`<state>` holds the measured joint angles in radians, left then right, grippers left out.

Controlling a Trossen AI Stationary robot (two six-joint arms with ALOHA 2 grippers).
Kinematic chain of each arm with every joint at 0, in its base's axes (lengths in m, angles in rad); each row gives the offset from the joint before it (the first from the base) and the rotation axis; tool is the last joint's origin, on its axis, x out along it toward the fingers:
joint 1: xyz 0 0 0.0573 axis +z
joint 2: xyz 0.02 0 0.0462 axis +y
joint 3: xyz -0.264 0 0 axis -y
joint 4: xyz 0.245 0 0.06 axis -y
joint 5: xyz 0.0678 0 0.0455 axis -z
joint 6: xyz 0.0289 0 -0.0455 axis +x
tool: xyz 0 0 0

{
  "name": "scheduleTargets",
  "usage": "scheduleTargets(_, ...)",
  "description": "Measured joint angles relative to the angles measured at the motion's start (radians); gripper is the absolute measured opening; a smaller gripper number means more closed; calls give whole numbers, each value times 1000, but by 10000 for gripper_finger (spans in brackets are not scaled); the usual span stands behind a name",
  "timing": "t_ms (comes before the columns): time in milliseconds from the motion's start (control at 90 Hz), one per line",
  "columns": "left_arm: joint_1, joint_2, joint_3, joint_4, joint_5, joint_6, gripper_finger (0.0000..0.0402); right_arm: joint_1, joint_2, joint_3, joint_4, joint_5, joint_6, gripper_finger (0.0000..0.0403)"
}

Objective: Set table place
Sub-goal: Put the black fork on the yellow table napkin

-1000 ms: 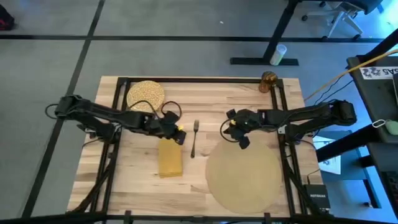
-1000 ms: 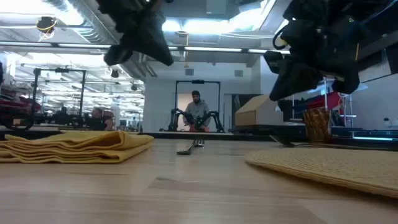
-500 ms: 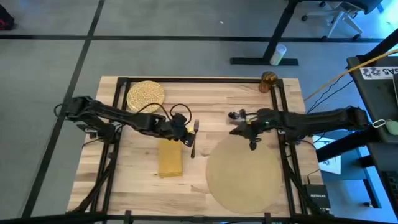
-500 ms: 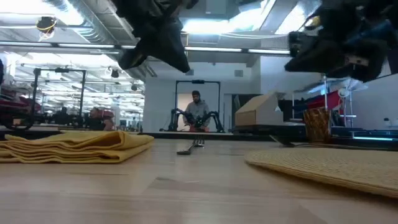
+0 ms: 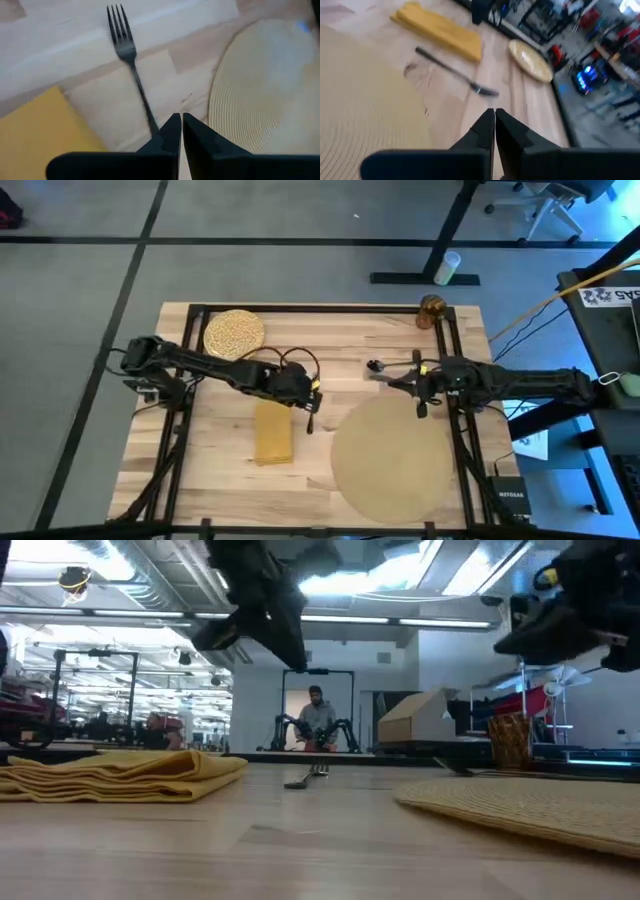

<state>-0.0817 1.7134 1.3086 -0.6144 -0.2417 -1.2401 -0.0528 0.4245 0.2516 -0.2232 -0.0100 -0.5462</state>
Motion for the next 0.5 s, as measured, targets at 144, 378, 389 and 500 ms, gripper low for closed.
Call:
scheduleTargets(144, 28, 89, 61, -2, -1, -28, 0, 0, 15, 0, -27, 9, 45, 5)
scheduleTargets(378, 53, 227, 114, -30, 32, -92, 0, 0, 32, 0, -26, 28, 47, 41)
scheduleTargets(389, 53, 233, 116, -34, 33, -96, 0, 0, 33, 0, -25, 28, 47, 43)
scheduleTargets(500, 51, 280, 146, -96, 42, -169, 0, 0, 34, 0, -15, 28, 44, 57)
